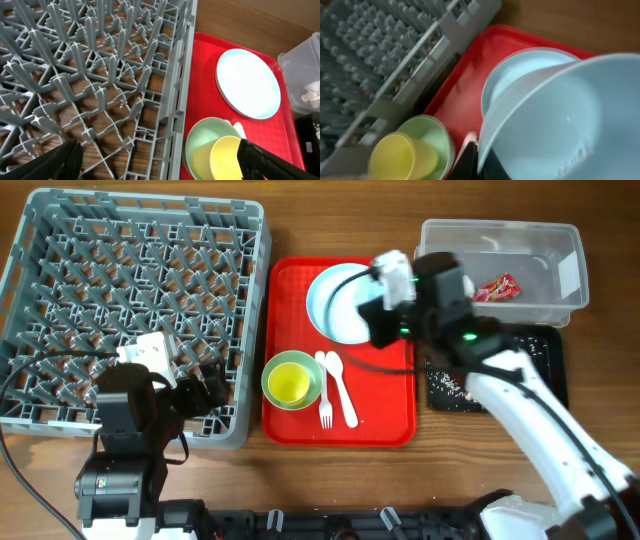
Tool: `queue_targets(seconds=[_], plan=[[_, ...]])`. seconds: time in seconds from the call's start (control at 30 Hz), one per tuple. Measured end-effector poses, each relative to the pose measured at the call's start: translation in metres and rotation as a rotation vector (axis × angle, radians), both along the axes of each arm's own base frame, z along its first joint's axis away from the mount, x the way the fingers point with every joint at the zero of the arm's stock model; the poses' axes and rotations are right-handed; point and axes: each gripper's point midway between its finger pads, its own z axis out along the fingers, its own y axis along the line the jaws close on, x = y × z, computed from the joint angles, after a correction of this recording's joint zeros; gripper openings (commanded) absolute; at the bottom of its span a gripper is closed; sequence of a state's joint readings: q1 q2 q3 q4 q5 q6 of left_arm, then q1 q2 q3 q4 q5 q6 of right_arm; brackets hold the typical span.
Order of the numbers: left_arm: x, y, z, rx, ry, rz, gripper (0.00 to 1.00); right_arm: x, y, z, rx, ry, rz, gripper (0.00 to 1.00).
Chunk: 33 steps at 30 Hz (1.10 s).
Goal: Sort waste into correct bins and load items into the dishwasher rack
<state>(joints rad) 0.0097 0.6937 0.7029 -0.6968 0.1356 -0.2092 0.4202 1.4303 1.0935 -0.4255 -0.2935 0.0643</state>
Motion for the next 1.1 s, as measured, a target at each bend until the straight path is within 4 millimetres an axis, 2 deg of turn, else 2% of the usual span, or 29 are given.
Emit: queue_targets(seconds=[0.1,0.17,0.27,0.3,0.33,0.37,0.4,0.43,0.57,0.63,0.67,0.7,0.73,0.8,0.83,0.87,0.9,1.03,1.1], plan=[[0.0,0.0,0.0,0.0,0.0,0.0,1.0,0.013,0.03,-0.025,-0.068,-0.058,0.059,0.04],[0.0,0.0,0.0,0.0,0.0,0.0,1.0,0.021,0.04,-0.053,-0.106,-0.043,0.074,0.04],[0.0,0.0,0.0,0.0,0.0,0.0,1.0,0.032,0.039,-0.09,-0.156,-0.008,0.056,0.05],[0.0,0.0,0.0,0.0,0.001,0.0,1.0,0.035,0.036,-0.108,-0.191,0.015,0.041,0.06],[0.0,0.0,-0.001,0.0,0.003,0.0,1.0,0.036,0.032,-0.123,-0.22,0.034,0.028,0.12],[-0.001,0.0,-0.001,0.0,0.006,0.0,1.0,0.037,0.031,-0.129,-0.232,0.043,0.024,0.2],[-0.001,0.0,-0.001,0.0,0.008,0.0,1.0,0.036,0.03,-0.133,-0.238,0.056,0.017,0.22],[-0.001,0.0,-0.001,0.0,0.007,0.0,1.0,0.035,0.029,-0.135,-0.242,0.062,0.02,0.28],[-0.001,0.0,-0.001,0.0,0.008,-0.001,1.0,0.021,0.025,-0.141,-0.257,0.126,0.03,0.38],[-0.001,0.0,-0.002,0.001,0.008,-0.001,1.0,0.01,0.02,-0.127,-0.255,0.148,0.032,0.4],[-0.001,0.0,-0.001,0.002,0.007,-0.002,1.0,0.005,0.02,-0.108,-0.236,0.133,0.037,0.4],[-0.001,0.0,-0.002,0.002,0.008,-0.002,1.0,-0.001,0.022,-0.081,-0.189,0.111,0.041,0.34],[-0.001,0.0,-0.001,0.002,0.007,-0.002,1.0,-0.007,0.028,-0.045,-0.106,0.073,0.05,0.34],[-0.001,0.0,-0.002,0.002,0.008,-0.002,1.0,-0.021,0.037,0.0,0.026,0.061,0.069,0.34],[-0.001,0.0,-0.001,0.002,0.007,-0.002,1.0,-0.028,0.041,0.011,0.068,0.077,0.077,0.34],[-0.001,0.0,-0.002,0.002,0.008,-0.002,1.0,-0.038,0.044,0.014,0.094,0.118,0.086,0.34],[-0.001,0.0,-0.001,0.002,0.007,-0.002,1.0,-0.049,0.048,0.009,0.099,0.171,0.097,0.34],[-0.001,0.0,-0.001,0.002,0.007,-0.002,1.0,-0.085,0.07,-0.038,0.033,0.393,0.129,0.35],[-0.001,0.0,-0.002,0.002,0.008,-0.002,1.0,-0.096,0.08,-0.061,-0.005,0.466,0.13,0.34]])
